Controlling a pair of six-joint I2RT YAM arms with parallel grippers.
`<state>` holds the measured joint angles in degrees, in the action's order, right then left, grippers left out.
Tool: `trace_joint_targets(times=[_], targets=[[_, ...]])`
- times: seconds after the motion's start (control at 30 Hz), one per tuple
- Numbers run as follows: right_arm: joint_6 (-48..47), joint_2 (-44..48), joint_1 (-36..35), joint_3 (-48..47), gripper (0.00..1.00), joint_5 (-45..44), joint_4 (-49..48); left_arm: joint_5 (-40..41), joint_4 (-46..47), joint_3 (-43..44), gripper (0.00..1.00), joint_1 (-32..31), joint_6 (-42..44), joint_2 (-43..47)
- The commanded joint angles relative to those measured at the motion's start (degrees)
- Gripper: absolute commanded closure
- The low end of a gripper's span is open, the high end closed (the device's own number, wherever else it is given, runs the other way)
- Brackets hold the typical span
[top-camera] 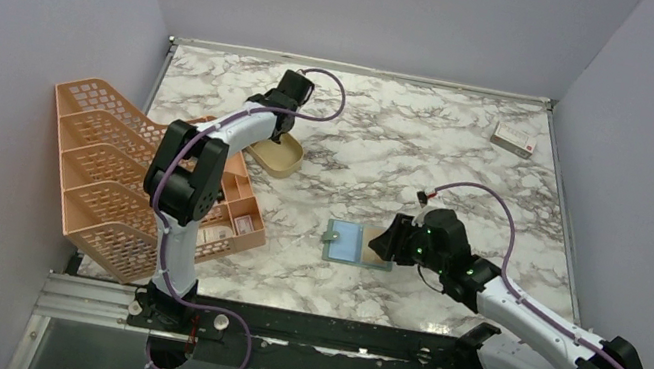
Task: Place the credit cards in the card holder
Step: Pick up the credit card from the storage box.
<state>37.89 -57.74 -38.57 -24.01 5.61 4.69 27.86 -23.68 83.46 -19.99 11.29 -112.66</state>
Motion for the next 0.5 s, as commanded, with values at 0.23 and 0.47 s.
trace_joint_targets(times=[0.23, 0.47], targets=[[1.57, 1.85, -0.27, -1.34, 0.57, 3.65, 0.28, -6.75, -8.40, 4.68, 1.00, -2.49, -4.23, 6.98], [2.27, 3.60, -0.28, -2.86, 0.57, 4.91, 2.23, -18.91, -11.04, 4.30, 1.00, -2.49, -11.17, 13.43]])
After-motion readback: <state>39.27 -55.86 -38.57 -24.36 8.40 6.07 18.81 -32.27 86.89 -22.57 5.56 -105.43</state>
